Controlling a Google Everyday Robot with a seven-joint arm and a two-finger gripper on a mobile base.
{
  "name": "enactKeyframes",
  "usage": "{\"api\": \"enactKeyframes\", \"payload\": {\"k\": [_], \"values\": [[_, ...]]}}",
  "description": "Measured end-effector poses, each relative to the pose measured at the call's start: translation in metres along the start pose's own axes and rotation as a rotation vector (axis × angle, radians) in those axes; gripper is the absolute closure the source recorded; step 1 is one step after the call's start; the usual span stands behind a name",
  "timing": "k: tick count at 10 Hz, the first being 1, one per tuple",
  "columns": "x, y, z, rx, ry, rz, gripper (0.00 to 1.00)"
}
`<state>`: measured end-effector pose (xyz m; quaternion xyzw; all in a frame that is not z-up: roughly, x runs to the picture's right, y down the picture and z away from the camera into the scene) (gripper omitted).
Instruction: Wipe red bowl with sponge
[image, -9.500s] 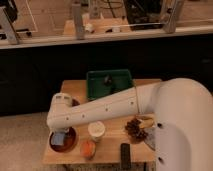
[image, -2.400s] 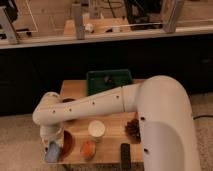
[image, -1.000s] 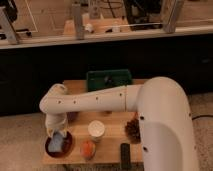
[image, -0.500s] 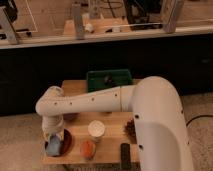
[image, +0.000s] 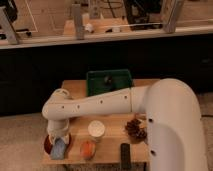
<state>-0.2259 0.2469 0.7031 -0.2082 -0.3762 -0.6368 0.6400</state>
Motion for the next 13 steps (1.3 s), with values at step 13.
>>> {"api": "enactKeyframes", "payload": {"k": [13], "values": [[0.031,-0.046,0.004,-0.014,0.021,-0.101,1.00]]}}
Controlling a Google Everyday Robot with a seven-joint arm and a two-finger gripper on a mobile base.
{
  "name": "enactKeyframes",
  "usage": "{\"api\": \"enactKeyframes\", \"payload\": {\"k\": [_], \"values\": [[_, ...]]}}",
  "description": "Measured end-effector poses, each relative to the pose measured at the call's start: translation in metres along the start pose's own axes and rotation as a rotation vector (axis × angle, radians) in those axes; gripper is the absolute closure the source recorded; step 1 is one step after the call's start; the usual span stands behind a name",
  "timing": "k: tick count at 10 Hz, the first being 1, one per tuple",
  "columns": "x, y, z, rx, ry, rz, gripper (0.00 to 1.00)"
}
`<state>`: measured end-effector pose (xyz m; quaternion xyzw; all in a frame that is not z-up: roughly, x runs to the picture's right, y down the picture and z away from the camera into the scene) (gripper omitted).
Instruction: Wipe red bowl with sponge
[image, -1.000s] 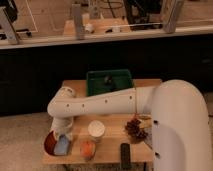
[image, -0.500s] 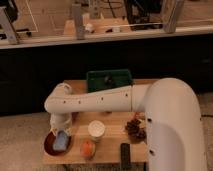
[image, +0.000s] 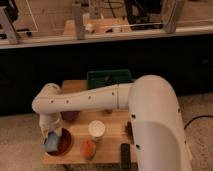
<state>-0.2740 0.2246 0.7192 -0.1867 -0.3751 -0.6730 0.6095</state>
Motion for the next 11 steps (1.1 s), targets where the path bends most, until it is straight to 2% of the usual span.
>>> {"api": "enactKeyframes", "payload": {"k": [3,6,8,11], "values": [[-0.025,-0.003,0.005,-0.007,-0.041,-0.026,1.00],[-0.039,0.011,0.003,-0.023,-0.060,-0.013,1.00],[-0.038,0.032,-0.003,-0.038,-0.050,0.022,1.00],[-0.020,0.059,-0.014,-0.046,-0.015,0.069,1.00]]}}
